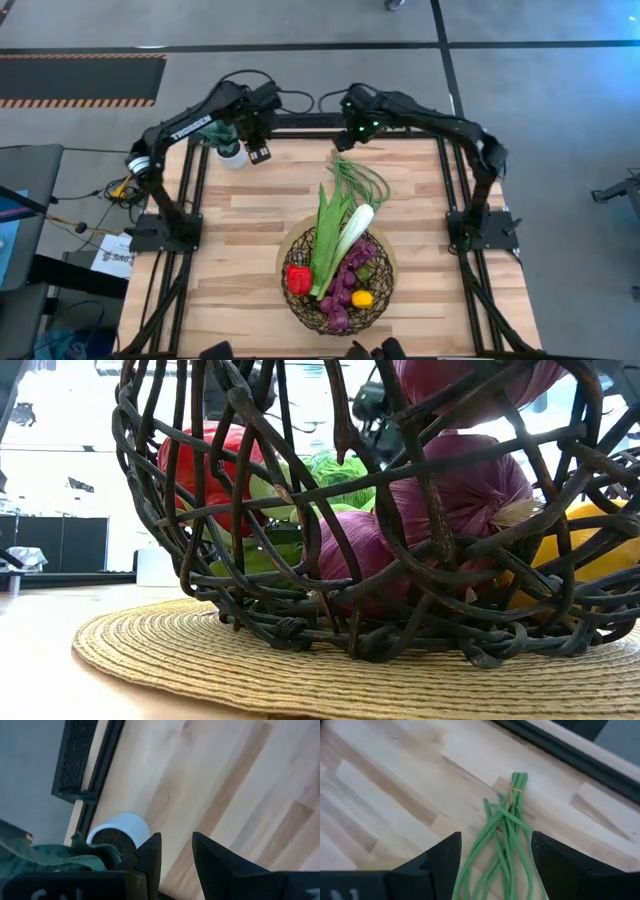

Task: Build produce basket
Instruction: Put the green beans into the black basket

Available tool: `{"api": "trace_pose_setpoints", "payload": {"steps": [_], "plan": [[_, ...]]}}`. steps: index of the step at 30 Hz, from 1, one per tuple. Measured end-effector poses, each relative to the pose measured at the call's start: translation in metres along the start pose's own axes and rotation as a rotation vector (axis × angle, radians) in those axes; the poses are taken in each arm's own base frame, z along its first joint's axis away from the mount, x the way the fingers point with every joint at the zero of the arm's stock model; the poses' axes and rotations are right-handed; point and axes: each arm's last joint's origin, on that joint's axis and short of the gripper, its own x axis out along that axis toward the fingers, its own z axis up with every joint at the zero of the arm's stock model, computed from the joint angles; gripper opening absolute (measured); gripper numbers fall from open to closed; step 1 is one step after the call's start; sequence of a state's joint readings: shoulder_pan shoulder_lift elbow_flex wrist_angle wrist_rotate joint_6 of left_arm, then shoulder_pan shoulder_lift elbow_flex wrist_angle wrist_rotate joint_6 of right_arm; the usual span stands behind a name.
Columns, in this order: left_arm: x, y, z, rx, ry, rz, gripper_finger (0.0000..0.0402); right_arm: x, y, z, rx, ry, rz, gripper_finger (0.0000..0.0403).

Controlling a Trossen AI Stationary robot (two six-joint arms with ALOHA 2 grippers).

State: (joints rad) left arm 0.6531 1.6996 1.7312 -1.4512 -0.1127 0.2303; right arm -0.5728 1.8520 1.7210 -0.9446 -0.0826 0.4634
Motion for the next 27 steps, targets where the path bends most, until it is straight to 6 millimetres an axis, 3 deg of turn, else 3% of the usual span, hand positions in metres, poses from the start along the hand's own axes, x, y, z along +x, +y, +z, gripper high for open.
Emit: {"api": "trace_pose_setpoints", "payload": {"steps": [10,19,27], "plan": [[0.014,0.004,-0.033,-0.027,-0.055,0.022,0.0097,0.047,0.005,-0.005,0.159,0.042,-0.129,0.0260],[0.015,0.003,-0.033,-0.010,-0.080,-0.001,0.0097,0.105,0.019,-0.020,0.118,0.094,-0.204,0.0260],[0.015,0.002,-0.032,0.014,-0.091,-0.027,0.0097,0.137,0.010,-0.015,0.135,0.071,-0.206,0.0260]]}}
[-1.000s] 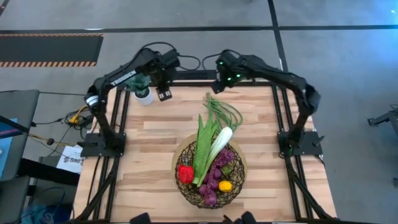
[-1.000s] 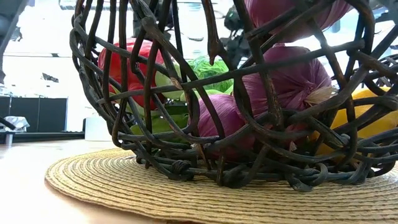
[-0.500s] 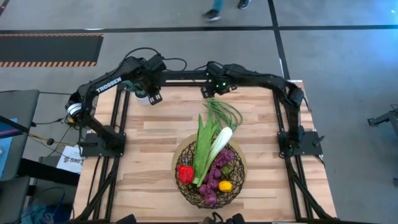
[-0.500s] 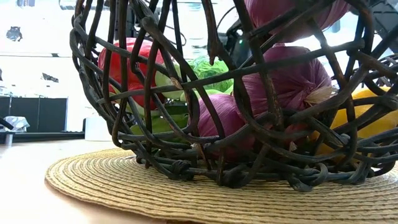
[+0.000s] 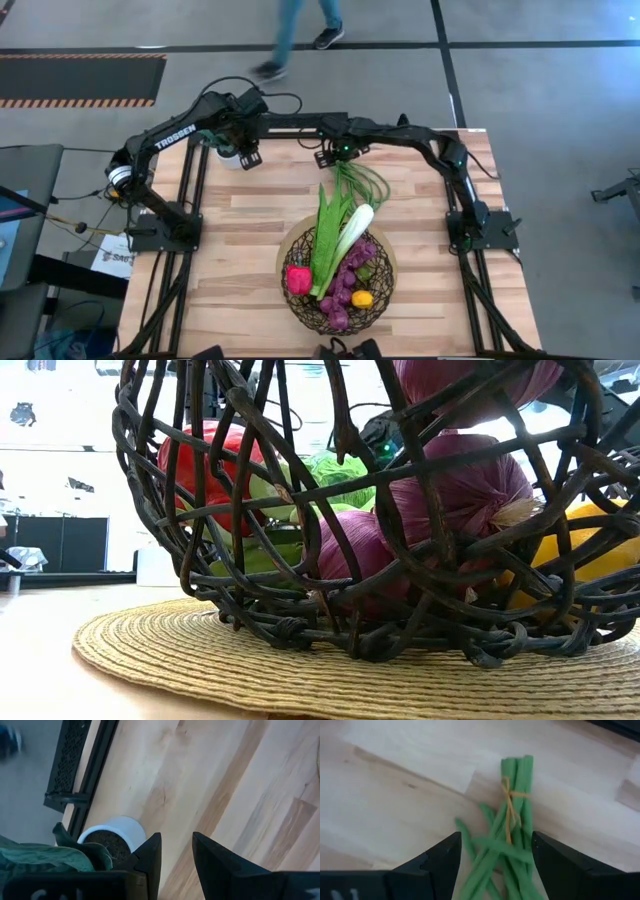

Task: Build produce basket
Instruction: Put the green beans into the black basket

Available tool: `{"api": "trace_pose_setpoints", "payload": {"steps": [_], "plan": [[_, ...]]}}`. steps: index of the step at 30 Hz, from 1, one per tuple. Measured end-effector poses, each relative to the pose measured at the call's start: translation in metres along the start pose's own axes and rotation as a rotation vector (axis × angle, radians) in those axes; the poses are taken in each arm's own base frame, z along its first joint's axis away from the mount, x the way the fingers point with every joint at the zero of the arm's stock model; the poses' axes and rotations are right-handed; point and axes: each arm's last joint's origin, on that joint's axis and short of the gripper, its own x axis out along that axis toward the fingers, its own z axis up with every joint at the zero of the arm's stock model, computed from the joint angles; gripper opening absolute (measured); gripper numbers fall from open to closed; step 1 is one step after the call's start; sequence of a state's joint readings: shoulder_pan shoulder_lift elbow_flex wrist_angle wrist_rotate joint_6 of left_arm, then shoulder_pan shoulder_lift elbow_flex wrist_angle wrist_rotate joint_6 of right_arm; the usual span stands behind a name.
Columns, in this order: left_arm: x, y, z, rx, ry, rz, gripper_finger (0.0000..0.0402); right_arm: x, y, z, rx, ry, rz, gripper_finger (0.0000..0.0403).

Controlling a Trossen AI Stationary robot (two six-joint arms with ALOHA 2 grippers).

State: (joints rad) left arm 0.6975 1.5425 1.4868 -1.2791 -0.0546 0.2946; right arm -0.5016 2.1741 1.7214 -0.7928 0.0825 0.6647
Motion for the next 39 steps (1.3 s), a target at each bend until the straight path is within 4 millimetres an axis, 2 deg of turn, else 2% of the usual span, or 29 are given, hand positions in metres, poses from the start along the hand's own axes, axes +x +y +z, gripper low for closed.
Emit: {"api": "trace_pose_setpoints", "payload": {"steps": [4,8,15,23,25,27,33,35,39], "plan": [[0.000,0.000,0.002,0.007,-0.019,-0.001,0.0097,0.016,0.000,-0.002,-0.016,0.023,-0.008,0.0260],[0.000,0.000,0.002,0.018,-0.019,-0.001,0.0097,0.009,0.004,0.005,-0.024,-0.010,0.019,0.0260],[0.000,0.000,0.002,0.019,-0.031,-0.028,0.0097,0.011,0.001,0.003,-0.029,0.029,0.015,0.0260],[0.000,-0.001,0.004,0.024,-0.057,-0.061,0.0097,0.011,-0.009,0.003,-0.004,0.116,0.022,0.0252],[0.000,-0.001,0.005,0.023,-0.065,-0.059,0.0097,0.011,-0.011,0.004,0.011,0.130,0.039,0.0231],[0.000,-0.001,0.005,0.023,-0.062,-0.060,0.0097,0.012,-0.012,0.005,0.012,0.139,0.051,0.0192],[0.000,-0.001,0.005,0.023,-0.062,-0.060,0.0097,0.011,-0.010,0.004,-0.062,0.151,0.083,0.0026],[0.000,-0.001,0.005,0.023,-0.062,-0.059,0.0097,0.011,-0.009,0.004,-0.072,0.150,0.085,0.0015],[0.000,-0.001,0.005,0.023,-0.062,-0.059,0.0097,0.011,-0.008,0.003,-0.067,0.148,0.087,0.0037]]}}
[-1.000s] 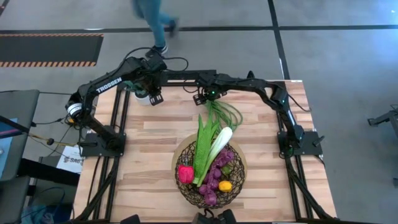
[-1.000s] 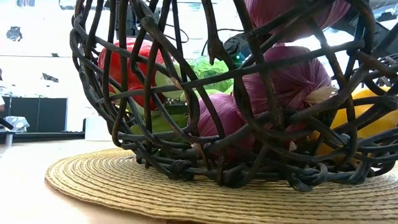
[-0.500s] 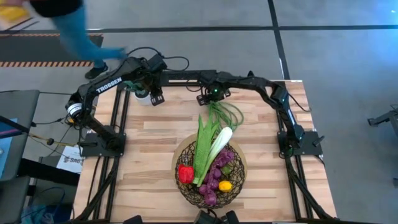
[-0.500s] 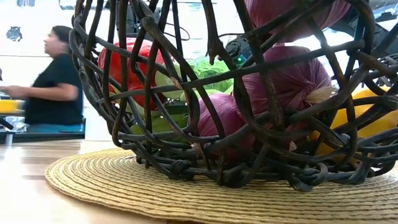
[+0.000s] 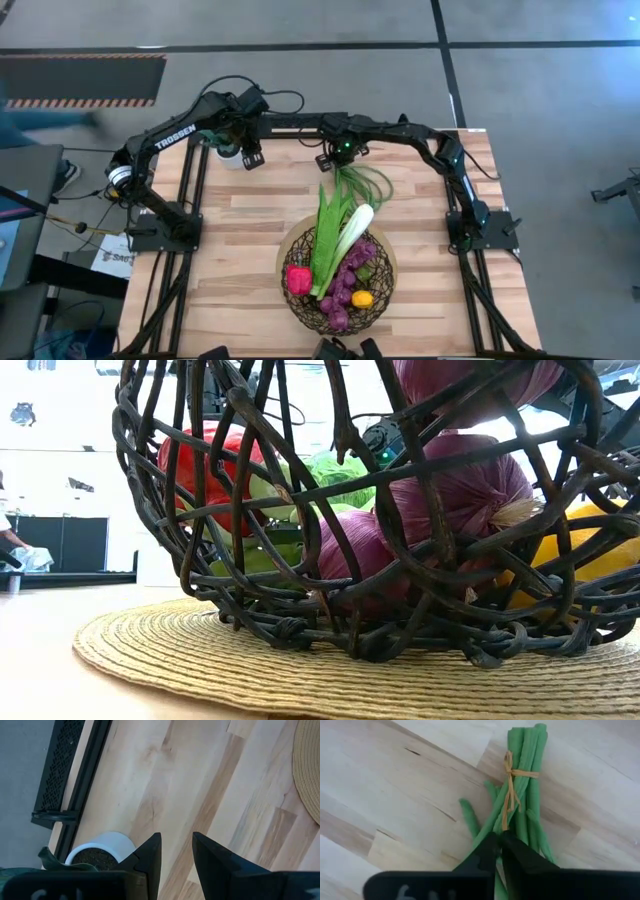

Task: Build produce basket
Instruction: Put the green beans into the black basket

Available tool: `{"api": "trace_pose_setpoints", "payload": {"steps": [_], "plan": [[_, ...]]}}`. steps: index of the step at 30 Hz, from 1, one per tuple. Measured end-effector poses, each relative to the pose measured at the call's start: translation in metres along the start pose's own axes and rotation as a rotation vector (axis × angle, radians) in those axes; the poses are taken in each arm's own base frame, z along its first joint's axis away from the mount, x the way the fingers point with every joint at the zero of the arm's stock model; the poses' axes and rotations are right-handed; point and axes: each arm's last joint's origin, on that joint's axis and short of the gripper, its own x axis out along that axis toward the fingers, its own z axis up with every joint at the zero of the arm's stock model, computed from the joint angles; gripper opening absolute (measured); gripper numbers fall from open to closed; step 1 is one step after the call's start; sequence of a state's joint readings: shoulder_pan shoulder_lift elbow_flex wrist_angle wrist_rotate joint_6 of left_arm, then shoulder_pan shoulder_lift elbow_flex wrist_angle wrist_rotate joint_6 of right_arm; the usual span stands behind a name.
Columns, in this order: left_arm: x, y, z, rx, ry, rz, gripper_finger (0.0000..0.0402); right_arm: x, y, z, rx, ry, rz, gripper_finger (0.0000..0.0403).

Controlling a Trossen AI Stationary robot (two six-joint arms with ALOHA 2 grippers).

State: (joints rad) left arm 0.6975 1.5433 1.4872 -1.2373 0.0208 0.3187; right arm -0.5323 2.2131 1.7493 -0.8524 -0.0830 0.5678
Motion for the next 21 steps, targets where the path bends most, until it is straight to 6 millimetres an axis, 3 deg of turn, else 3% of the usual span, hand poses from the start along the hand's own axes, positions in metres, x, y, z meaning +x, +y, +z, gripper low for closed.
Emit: {"api": "trace_pose_setpoints", "payload": {"steps": [10,21], "plan": [[0.0001,0.0001,0.0003,0.000,-0.003,0.001,0.0097,-0.0006,0.0052,-0.0033,-0.001,0.110,0.173,0.0107],[0.0000,0.0007,0.0022,0.011,-0.022,0.008,0.0097,-0.0007,0.0073,-0.0005,-0.073,0.077,0.200,0.0258]]}}
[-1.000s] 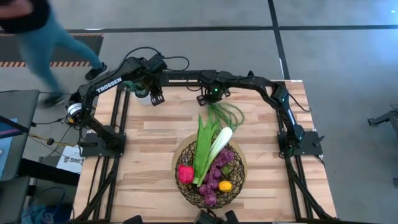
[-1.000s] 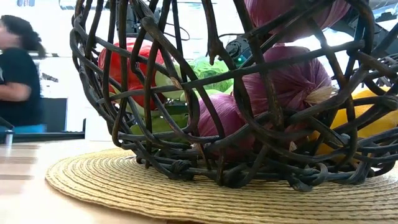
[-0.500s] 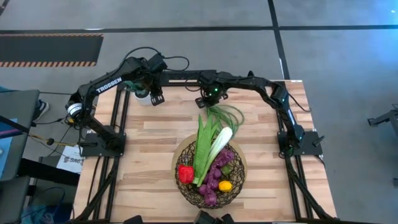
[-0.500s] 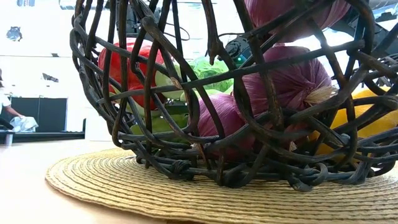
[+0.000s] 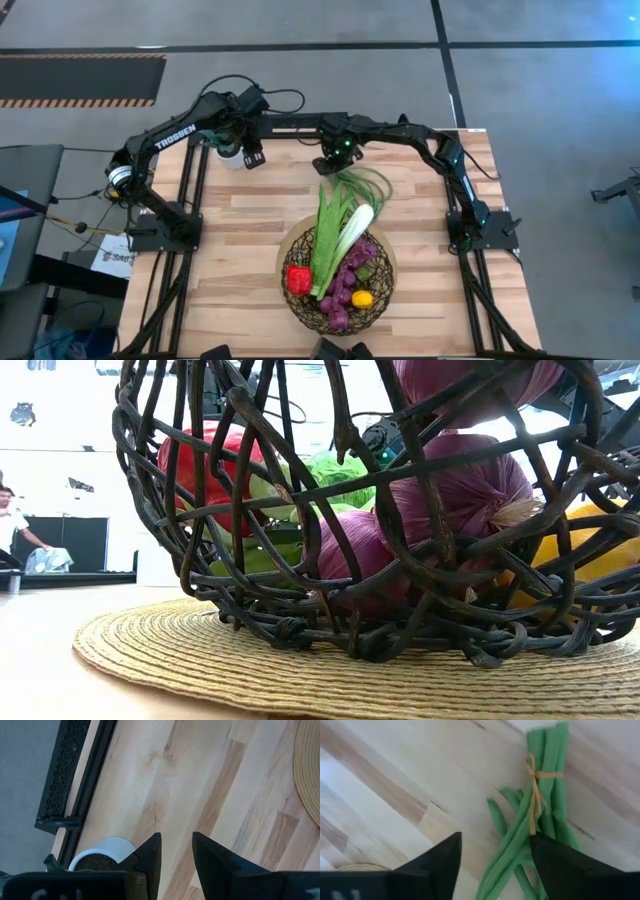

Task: Build produce basket
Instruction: Put the green beans into the black basket

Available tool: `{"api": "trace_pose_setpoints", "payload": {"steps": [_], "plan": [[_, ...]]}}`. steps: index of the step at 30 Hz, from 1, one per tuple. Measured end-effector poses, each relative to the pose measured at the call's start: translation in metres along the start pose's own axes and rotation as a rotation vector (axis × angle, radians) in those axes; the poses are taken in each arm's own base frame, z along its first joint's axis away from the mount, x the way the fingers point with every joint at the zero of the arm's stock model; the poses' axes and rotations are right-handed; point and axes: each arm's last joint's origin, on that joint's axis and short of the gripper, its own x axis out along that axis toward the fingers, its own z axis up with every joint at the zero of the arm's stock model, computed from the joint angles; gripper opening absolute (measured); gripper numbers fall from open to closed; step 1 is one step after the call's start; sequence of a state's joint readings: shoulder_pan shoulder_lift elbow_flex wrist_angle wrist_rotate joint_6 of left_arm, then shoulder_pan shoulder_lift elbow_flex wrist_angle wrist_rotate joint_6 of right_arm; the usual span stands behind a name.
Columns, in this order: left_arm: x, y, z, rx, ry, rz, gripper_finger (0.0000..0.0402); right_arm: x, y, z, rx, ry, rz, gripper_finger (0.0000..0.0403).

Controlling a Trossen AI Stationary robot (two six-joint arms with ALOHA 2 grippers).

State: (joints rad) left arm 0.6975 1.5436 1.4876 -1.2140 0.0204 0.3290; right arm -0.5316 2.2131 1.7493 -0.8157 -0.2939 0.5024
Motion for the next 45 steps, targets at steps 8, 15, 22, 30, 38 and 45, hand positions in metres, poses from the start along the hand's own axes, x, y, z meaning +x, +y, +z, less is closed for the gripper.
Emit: {"api": "trace_pose_setpoints", "payload": {"steps": [8,15,22,30,38,45], "plan": [[0.000,0.000,0.000,0.000,-0.001,0.000,0.0097,-0.029,0.016,0.011,-0.035,-0.083,-0.104,0.0275],[0.000,0.000,0.000,0.000,-0.001,0.000,0.0097,-0.027,0.019,0.010,-0.059,-0.091,-0.179,0.0274],[0.000,0.000,0.000,0.001,-0.002,0.000,0.0097,0.017,0.002,0.008,-0.028,0.049,-0.209,0.0274],[0.000,-0.002,0.001,0.008,-0.020,-0.054,0.0097,0.015,0.005,0.014,-0.071,0.049,-0.205,0.0274],[0.000,-0.002,0.001,0.009,-0.025,-0.057,0.0097,0.013,0.003,0.014,-0.059,0.066,-0.184,0.0274],[0.000,-0.002,0.001,0.019,-0.026,-0.057,0.0097,0.012,-0.001,0.009,-0.001,0.118,-0.211,0.0257]]}}
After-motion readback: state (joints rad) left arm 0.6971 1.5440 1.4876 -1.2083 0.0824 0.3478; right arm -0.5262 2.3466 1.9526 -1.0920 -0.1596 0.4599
